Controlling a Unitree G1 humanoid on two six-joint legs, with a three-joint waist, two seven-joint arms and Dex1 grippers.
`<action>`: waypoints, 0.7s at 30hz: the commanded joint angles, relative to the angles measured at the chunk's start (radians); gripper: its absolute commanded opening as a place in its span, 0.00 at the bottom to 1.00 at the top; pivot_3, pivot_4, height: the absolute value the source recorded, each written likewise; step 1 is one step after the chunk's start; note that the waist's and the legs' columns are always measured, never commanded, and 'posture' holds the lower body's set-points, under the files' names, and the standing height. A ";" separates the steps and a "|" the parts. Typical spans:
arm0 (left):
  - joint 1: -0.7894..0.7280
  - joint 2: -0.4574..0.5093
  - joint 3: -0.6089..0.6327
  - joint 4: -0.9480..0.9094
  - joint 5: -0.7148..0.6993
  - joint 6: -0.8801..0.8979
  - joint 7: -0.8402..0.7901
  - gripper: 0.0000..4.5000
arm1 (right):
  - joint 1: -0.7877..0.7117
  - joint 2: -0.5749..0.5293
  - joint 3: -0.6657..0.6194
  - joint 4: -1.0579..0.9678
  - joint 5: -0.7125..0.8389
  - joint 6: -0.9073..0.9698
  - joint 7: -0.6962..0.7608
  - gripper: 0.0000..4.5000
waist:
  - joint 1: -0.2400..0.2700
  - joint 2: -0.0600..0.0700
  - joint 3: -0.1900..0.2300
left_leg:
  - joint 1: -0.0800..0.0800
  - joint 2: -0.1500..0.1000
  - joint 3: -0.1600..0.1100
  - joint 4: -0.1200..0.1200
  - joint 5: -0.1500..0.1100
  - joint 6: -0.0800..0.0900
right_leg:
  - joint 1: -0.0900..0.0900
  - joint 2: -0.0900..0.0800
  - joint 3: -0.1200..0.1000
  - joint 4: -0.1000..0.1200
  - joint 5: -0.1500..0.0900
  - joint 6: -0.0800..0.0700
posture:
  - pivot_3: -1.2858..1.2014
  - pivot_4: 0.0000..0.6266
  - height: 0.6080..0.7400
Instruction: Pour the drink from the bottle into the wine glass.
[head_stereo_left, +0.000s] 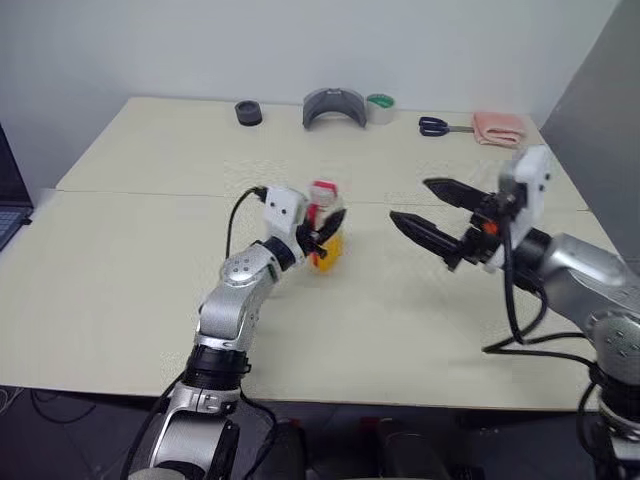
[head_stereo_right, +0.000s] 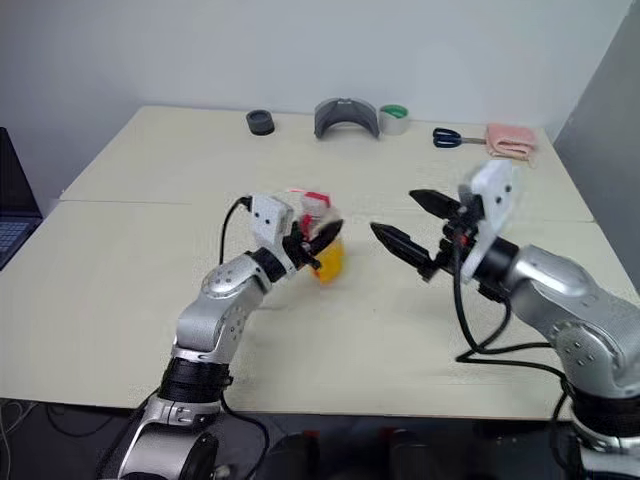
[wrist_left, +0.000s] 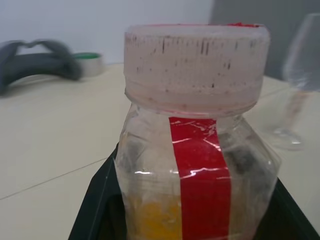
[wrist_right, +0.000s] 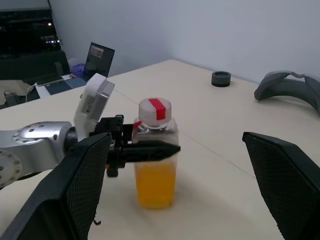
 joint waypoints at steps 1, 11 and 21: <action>-0.062 0.023 -0.030 -0.048 -0.060 0.007 -0.140 0.39 | -0.053 0.038 0.005 0.005 0.000 0.009 -0.029 1.00 | -0.001 0.000 0.000 | 0.000 0.000 0.000 0.000 0.000 0.000 | 0.000 0.000 0.000 0.000 0.000 0.000 | 0.52 0.24 1.00; -0.143 0.010 -0.051 0.058 -0.047 -0.071 -0.250 0.39 | -0.067 0.108 0.042 0.018 -0.074 0.009 -0.076 1.00 | -0.002 0.000 0.000 | 0.000 0.000 0.000 0.000 0.000 0.000 | 0.000 0.000 0.000 0.000 0.000 0.000 | 0.52 0.24 1.00; -0.141 -0.026 -0.059 0.072 -0.033 -0.089 -0.249 0.39 | -0.085 0.158 0.090 0.032 -0.144 0.005 -0.049 1.00 | -0.001 0.000 0.000 | -0.001 0.000 0.000 0.000 0.000 0.000 | -0.001 0.000 0.000 0.000 0.000 0.000 | 0.52 0.24 1.00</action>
